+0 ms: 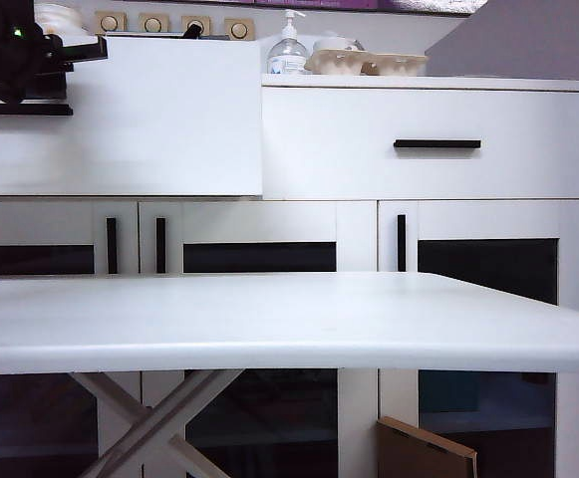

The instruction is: Pick up a can of beer from the white table, open the left drawer, place the beer inside the drawer, and finally close the drawer.

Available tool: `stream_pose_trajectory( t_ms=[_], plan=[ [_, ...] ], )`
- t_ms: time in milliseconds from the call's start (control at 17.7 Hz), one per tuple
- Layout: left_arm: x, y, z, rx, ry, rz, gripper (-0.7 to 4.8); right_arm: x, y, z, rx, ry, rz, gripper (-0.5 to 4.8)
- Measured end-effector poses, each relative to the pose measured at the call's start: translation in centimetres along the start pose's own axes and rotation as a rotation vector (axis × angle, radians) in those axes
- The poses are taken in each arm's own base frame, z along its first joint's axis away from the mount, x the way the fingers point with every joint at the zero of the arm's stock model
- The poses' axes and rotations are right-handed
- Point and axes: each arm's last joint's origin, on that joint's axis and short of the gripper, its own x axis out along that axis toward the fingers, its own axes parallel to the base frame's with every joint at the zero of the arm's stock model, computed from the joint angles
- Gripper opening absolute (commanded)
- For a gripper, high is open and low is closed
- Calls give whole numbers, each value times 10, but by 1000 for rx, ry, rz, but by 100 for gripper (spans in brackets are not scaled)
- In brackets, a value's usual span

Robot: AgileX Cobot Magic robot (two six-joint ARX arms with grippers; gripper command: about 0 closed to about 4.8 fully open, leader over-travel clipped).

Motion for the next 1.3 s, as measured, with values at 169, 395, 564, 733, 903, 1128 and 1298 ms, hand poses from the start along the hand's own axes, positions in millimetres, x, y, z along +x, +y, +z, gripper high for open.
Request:
stream_pose_trajectory(
  t_ms=[169,395,564,733,903,1128,1298],
  plan=[
    [19,-4,10,-4,-26,-3,-6,0,0,-2,2,17,0,-5],
    [43,-7,16,-8,-56,-3,-6,0,0,-2,3,22,0,-5],
    [62,-5,15,-7,-54,7,-6,0,0,-2,3,23,0,-5],
    [85,4,16,-7,-64,24,-6,0,0,-3,4,27,0,-5],
    [98,14,18,-6,-70,48,-6,0,0,-4,6,43,1,-5],
    [116,21,16,-4,-70,42,-6,0,0,-5,7,50,-1,-6],
    [130,22,20,-5,-80,39,-6,0,0,-5,7,50,-1,-6]
  ],
)
